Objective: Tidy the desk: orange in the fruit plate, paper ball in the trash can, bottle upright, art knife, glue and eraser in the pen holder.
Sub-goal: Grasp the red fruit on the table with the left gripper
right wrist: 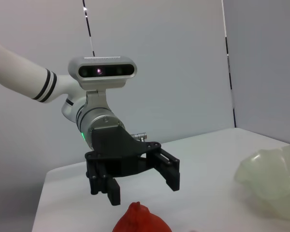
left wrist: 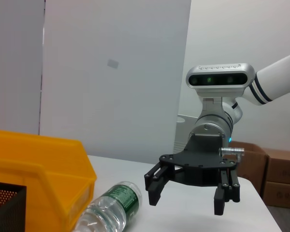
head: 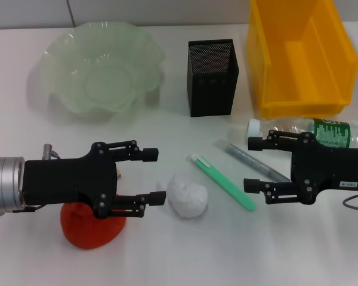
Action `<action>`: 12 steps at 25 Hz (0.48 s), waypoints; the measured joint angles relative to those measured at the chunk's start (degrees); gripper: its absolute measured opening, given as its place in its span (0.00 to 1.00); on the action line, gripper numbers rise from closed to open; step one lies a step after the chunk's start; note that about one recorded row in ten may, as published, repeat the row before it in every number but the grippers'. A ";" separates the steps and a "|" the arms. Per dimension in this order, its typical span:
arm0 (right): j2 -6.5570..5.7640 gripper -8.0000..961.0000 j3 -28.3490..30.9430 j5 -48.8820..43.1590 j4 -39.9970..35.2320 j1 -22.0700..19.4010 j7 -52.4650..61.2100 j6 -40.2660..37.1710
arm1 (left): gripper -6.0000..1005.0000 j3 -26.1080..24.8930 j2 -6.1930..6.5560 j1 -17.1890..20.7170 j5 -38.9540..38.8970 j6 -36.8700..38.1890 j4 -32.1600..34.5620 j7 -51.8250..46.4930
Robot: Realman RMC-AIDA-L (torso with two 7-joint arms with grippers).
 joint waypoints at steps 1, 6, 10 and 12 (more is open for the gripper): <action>0.00 0.85 -0.03 -0.02 0.00 0.06 0.00 0.15 | 0.77 -0.05 0.00 0.01 0.00 0.01 0.00 0.00; 0.00 0.85 -0.05 -0.05 -0.05 0.21 0.00 0.20 | 0.76 -0.15 0.00 0.11 0.00 0.06 0.00 0.00; 0.00 0.85 -0.05 -0.08 -0.10 0.22 0.03 0.28 | 0.76 -0.04 0.00 0.17 0.00 0.08 0.00 0.00; 0.00 0.85 -0.05 -0.09 -0.08 0.22 0.06 0.47 | 0.76 -0.06 0.00 0.17 0.00 0.08 0.00 0.00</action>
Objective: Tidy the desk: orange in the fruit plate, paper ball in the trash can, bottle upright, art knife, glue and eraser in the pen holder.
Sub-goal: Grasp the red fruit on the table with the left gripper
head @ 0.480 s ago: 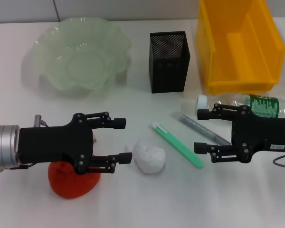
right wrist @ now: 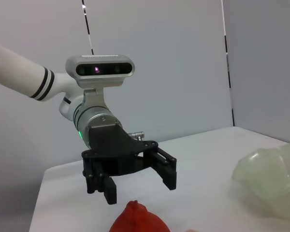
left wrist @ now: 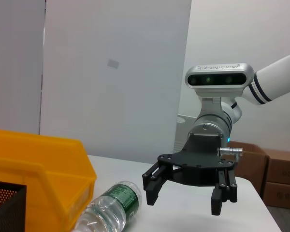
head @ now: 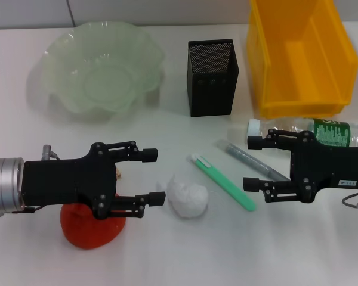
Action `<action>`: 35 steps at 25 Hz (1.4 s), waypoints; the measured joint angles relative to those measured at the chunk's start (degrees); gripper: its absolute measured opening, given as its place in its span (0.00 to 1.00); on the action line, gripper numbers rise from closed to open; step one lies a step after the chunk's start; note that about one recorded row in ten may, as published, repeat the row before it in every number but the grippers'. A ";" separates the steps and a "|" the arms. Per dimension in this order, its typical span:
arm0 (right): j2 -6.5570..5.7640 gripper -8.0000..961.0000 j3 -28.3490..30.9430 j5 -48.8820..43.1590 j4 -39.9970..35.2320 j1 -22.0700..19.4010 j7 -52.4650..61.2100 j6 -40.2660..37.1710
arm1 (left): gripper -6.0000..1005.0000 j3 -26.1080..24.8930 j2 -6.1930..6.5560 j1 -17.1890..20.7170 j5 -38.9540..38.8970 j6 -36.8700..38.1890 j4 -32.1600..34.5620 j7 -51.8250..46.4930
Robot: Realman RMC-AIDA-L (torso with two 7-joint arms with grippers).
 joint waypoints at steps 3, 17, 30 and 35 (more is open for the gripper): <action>0.00 0.85 -0.04 -0.01 0.03 0.00 0.02 0.14 | 0.76 0.00 0.00 0.00 0.00 0.00 0.00 0.00; 0.08 0.85 -0.09 -0.01 0.08 -0.03 0.01 0.13 | 0.74 0.24 0.00 0.06 0.00 0.00 0.05 0.00; 0.16 0.85 -0.08 -0.01 0.08 -0.29 0.00 0.12 | 0.73 -0.21 1.29 2.54 0.00 -0.15 2.00 0.17; 0.17 0.85 -0.18 -0.82 0.15 -0.39 0.00 0.02 | 0.73 -0.28 2.58 4.73 0.00 -0.01 3.66 0.15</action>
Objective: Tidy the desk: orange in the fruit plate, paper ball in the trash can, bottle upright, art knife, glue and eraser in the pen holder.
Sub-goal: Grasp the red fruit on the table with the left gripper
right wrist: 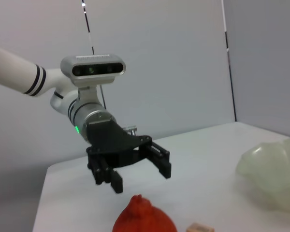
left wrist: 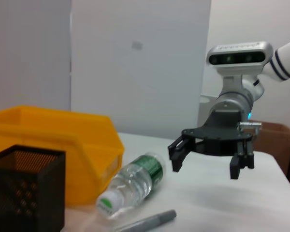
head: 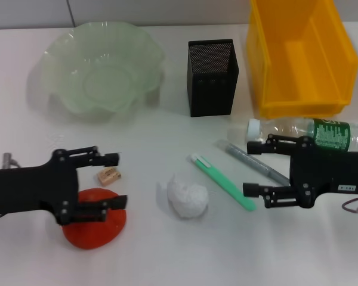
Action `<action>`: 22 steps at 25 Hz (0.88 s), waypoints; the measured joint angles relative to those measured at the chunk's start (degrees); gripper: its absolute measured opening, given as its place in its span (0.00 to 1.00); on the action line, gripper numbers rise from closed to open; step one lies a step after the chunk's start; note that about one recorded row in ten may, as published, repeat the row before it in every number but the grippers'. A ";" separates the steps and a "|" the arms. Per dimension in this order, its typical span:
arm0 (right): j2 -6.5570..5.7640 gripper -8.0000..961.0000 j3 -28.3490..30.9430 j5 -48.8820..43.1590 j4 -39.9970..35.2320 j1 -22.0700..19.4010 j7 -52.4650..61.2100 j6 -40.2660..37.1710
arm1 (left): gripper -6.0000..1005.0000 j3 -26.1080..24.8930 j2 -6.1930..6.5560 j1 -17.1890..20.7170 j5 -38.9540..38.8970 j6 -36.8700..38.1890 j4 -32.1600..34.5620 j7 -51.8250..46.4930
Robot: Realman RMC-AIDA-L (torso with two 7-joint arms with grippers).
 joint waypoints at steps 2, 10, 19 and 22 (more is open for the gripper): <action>0.00 0.85 -0.24 -0.76 0.02 0.06 0.00 -0.14 | 0.73 -0.01 0.43 0.48 0.00 0.01 0.08 -0.03; -0.07 0.85 -2.84 -1.62 -0.21 0.39 0.39 0.19 | 0.72 -0.61 2.75 3.40 0.11 0.13 0.20 -0.07; -0.10 0.85 -2.70 -1.86 -0.41 0.39 0.57 0.26 | 0.71 -0.62 2.61 4.51 2.69 -3.14 0.14 -0.05; -0.15 0.85 -2.64 -1.89 -0.42 0.39 0.58 0.28 | 0.71 -0.56 2.31 4.53 3.64 -4.78 -0.19 0.12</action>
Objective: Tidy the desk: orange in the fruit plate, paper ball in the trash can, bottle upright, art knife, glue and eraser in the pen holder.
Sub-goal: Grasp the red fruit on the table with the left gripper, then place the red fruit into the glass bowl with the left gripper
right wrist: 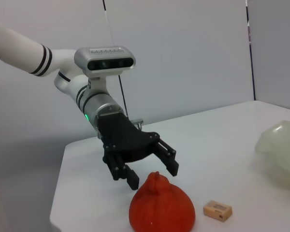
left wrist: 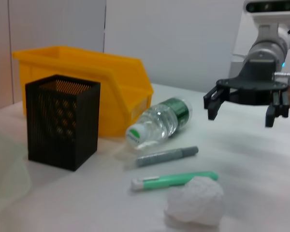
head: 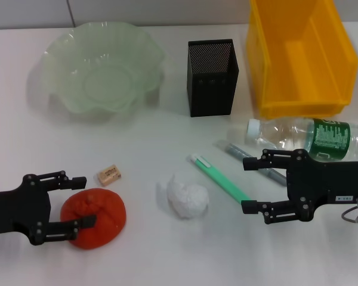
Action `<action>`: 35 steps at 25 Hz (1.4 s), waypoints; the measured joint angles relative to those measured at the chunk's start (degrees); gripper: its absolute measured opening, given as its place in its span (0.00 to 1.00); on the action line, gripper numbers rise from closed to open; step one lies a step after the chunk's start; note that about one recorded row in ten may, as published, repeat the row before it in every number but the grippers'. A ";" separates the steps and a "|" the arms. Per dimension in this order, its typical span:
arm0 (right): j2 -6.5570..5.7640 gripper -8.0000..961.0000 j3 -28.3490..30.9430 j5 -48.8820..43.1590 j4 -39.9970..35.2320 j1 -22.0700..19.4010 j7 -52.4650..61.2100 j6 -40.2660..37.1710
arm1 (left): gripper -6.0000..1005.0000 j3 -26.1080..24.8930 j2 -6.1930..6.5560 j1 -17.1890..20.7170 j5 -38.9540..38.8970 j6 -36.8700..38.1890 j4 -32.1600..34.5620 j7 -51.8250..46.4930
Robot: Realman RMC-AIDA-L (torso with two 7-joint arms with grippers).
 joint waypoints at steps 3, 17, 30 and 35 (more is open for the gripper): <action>-0.04 0.85 0.01 -0.02 0.00 0.00 0.01 0.00 | 0.71 0.33 -0.43 0.00 0.15 -0.97 -0.14 0.35; -0.35 0.85 0.14 -0.02 0.00 0.17 0.06 -0.01 | 0.55 0.44 -2.03 -0.80 3.26 -2.84 -0.01 2.87; 0.07 0.85 2.32 0.69 0.32 -1.03 -0.37 0.50 | 0.20 -3.06 -3.68 -1.94 -1.53 3.24 0.06 4.08; 1.57 0.85 7.33 0.95 0.06 -2.74 -1.65 2.07 | 0.15 -3.84 -5.95 -3.80 -3.43 0.93 -0.24 3.73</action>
